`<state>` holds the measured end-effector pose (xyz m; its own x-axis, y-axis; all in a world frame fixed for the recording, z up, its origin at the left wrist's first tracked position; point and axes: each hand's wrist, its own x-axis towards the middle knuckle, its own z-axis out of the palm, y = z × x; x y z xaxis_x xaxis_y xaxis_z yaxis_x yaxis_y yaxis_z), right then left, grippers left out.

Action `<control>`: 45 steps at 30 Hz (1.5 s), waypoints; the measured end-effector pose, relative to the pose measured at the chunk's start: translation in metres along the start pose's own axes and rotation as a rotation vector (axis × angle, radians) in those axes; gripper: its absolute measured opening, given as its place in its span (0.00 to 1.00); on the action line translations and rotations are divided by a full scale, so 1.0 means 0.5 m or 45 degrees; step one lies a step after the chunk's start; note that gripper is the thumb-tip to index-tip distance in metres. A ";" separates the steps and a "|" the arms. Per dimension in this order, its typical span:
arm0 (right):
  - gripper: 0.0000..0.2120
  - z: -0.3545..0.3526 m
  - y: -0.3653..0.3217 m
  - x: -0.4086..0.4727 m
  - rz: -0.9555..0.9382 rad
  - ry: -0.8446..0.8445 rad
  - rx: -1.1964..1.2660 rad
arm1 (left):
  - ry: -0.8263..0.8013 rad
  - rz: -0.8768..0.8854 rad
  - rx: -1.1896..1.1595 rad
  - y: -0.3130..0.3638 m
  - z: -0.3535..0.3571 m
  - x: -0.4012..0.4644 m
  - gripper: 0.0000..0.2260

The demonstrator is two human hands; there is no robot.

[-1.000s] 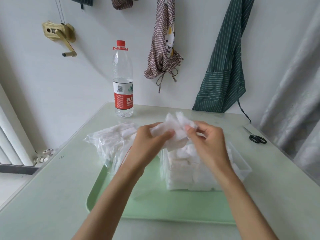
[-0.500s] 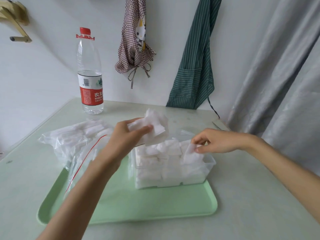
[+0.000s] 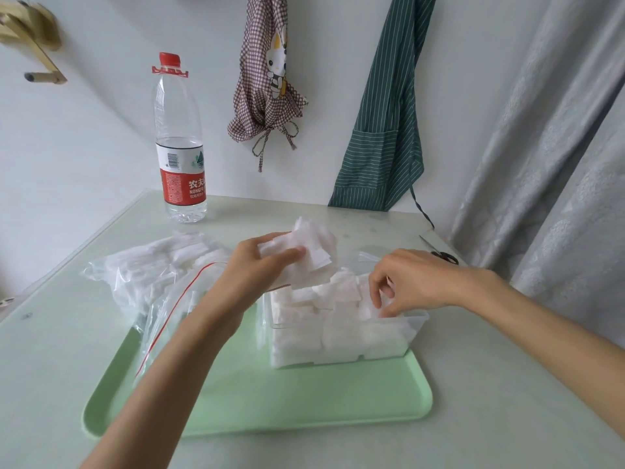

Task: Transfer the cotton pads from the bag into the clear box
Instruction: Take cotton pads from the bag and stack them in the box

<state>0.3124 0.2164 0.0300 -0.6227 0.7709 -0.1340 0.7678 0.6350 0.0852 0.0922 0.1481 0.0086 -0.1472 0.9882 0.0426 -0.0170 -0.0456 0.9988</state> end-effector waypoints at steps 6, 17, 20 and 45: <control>0.05 0.010 -0.005 0.010 -0.011 -0.071 -0.050 | -0.094 -0.138 -0.068 -0.007 -0.001 0.002 0.13; 0.07 -0.026 -0.011 -0.046 0.321 0.591 1.226 | -0.227 -0.155 -0.173 -0.008 0.022 -0.018 0.06; 0.17 -0.013 -0.040 -0.058 0.309 0.388 1.428 | -0.220 -0.118 -0.130 0.009 0.039 -0.012 0.05; 0.06 0.054 0.031 -0.048 0.550 0.722 2.300 | -0.337 -0.203 0.529 0.061 0.078 0.043 0.05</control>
<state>0.3435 0.2064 0.0076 -0.0636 0.9955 -0.0703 -0.1468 -0.0790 -0.9860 0.1272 0.1737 0.0407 0.0814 0.9837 -0.1602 0.3831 0.1175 0.9162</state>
